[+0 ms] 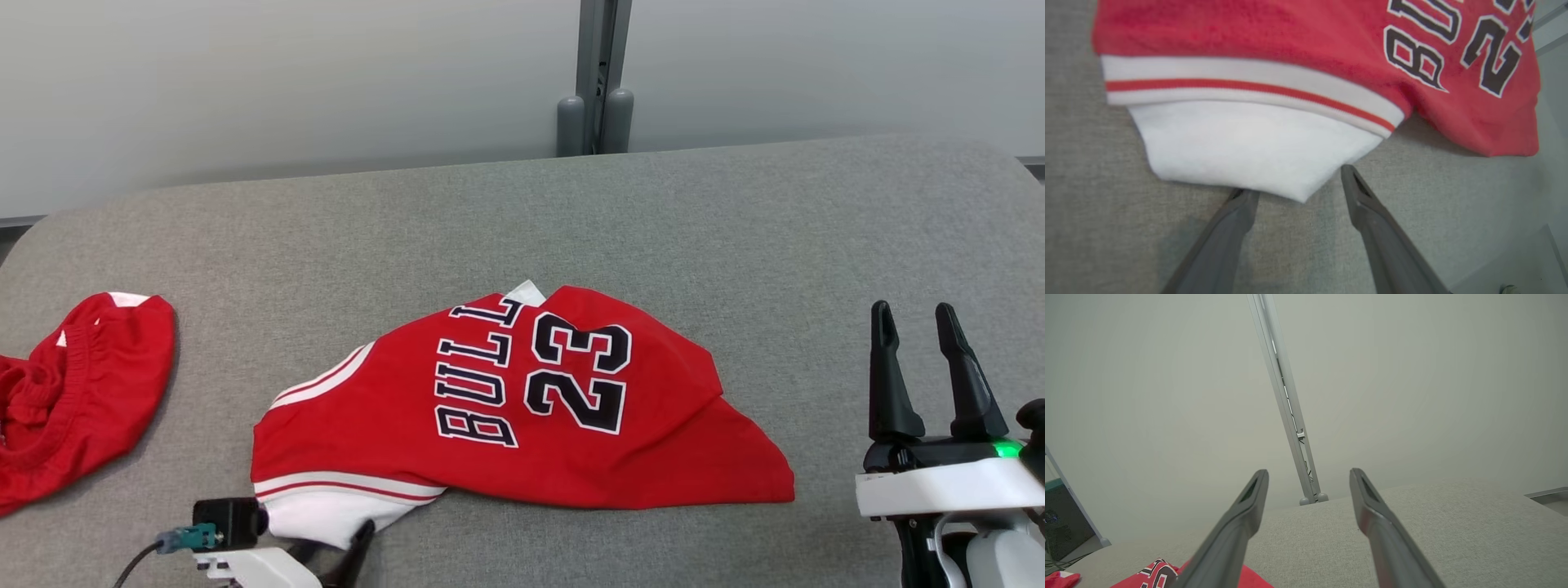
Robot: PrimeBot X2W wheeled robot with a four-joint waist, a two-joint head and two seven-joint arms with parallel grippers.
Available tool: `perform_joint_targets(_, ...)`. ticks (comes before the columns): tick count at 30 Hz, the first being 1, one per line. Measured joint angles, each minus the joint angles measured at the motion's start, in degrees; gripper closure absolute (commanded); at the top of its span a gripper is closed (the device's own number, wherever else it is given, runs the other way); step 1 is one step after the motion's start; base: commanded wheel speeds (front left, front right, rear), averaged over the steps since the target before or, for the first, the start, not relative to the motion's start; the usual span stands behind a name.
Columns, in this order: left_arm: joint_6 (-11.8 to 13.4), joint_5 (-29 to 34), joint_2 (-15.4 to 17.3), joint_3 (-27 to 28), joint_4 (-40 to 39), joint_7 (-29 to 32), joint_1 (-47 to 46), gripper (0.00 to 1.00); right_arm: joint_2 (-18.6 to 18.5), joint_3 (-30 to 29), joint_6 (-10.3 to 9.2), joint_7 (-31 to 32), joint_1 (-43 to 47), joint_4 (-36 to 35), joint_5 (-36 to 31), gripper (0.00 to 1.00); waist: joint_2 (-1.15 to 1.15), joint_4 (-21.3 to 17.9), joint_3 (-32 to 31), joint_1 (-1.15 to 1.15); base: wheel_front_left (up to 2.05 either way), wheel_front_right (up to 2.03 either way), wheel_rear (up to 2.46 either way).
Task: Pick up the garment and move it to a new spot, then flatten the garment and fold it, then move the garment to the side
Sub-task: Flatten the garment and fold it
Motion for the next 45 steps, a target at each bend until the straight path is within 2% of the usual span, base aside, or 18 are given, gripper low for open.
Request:
perform_joint_targets(1, 0.43, 0.22, 0.08, 0.47, 0.41, -0.63, -0.39, 0.23, 0.0, 0.05, 0.0, 0.01, -0.08, -0.09, 0.0, 0.0, 0.0, -0.21, 0.19, 0.0, 0.0, 0.0, 0.0)
perform_joint_targets(2, 0.56, 0.34, 0.32, 0.84, 0.71, -1.13, -0.65, 0.71, 0.01, 0.05, 0.0, 0.0, -0.15, -0.1, 0.02, 0.0, 0.0, -0.39, 0.34, 0.0, 0.0, 0.0, 0.0)
perform_joint_targets(3, 0.57, 0.54, 0.51, 1.23, 0.75, -2.03, -0.8, 1.0, 0.01, 0.18, 0.0, 0.0, -0.23, -0.11, 0.09, 0.0, 0.0, -0.59, 0.45, 0.0, 0.0, 0.0, 0.0)
perform_joint_targets(7, 0.46, 0.59, 1.23, 2.02, -1.43, -3.54, -0.94, 1.0, 0.01, 0.2, 0.0, 0.01, -0.3, -0.11, 0.15, 0.0, 0.0, -1.36, 0.73, 0.0, 0.0, 0.0, 0.0)
perform_joint_targets(10, 0.6, 1.32, 2.98, 2.29, -6.22, -3.38, -0.95, 1.0, 0.02, 0.13, 0.0, 0.0, -0.34, -0.16, 0.22, 0.0, 0.0, -2.01, 0.83, 0.0, 0.0, 0.0, 0.0)
perform_joint_targets(14, 2.11, 3.24, 5.43, 1.98, -14.13, -0.89, -2.74, 1.0, 0.03, 0.03, 0.0, 0.0, -0.37, -0.16, 0.6, 0.0, 0.0, -3.12, 1.17, 0.0, 0.0, 0.0, 0.0)
perform_joint_targets(18, 3.46, 5.64, 7.16, 1.75, -17.2, 3.03, -8.98, 1.0, 0.01, 0.47, 0.0, 0.0, -0.58, 0.19, 1.22, 0.0, 0.0, -4.29, 1.86, 0.0, 0.0, 0.0, 0.0)
perform_joint_targets(23, 1.77, 4.46, 4.98, 1.2, -11.69, 7.7, -17.79, 1.0, 0.04, 1.52, 0.0, 0.0, -1.65, 1.08, 1.66, 0.0, 0.0, -6.14, 3.31, 0.0, 0.0, 0.0, 0.0)
perform_joint_targets(30, -2.96, 3.77, -2.5, -0.67, 4.11, 7.45, -28.63, 1.0, 0.05, 2.4, 0.0, 0.0, -3.13, 1.13, 1.82, 0.0, 0.0, -8.9, 6.16, 0.0, 0.0, 0.0, 0.0)
perform_joint_targets(31, -3.82, 3.97, -3.6, -1.05, 6.11, 6.84, -29.76, 0.61, 0.05, 2.41, 0.0, 0.0, -3.17, 1.18, 1.81, 0.0, 0.0, -9.16, 6.53, 0.0, 0.0, 0.0, 0.0)
perform_joint_targets(32, -4.75, 4.21, -4.61, -1.42, 7.69, 6.19, -30.71, 0.0, 0.03, 2.4, 0.0, 0.0, -3.18, 1.19, 1.81, 0.0, 0.0, -9.35, 6.83, 0.0, 0.0, 0.0, 0.0)
perform_joint_targets(35, -6.95, 3.67, -7.46, -2.02, 10.59, 4.25, -32.26, 0.0, 0.04, 2.26, 0.0, 0.0, -3.19, 1.12, 1.7, 0.0, 0.0, -9.18, 7.06, 0.0, 0.0, 0.0, 0.0)
perform_joint_targets(40, -8.44, 4.41, -8.68, -4.46, 11.35, 2.11, -32.45, 0.0, 0.04, 2.41, 0.0, 0.0, -3.13, 1.35, 1.63, 0.0, 0.0, -7.78, 6.55, 0.0, 0.0, 0.0, 0.0)
perform_joint_targets(43, -8.89, 5.01, -8.68, -5.75, 9.53, 0.67, -31.53, 0.0, 0.08, 2.47, 0.0, 0.0, -2.93, 1.49, 1.55, 0.0, 0.0, -6.52, 5.8, 0.0, 0.0, 0.0, 0.0)
perform_joint_targets(45, -7.72, 6.5, -7.82, -5.95, 9.14, -0.42, -30.98, 0.0, 0.07, 2.55, 0.0, 0.0, -2.8, 1.72, 1.43, 0.0, 0.0, -5.69, 5.22, 0.0, 0.0, 0.0, 0.0)
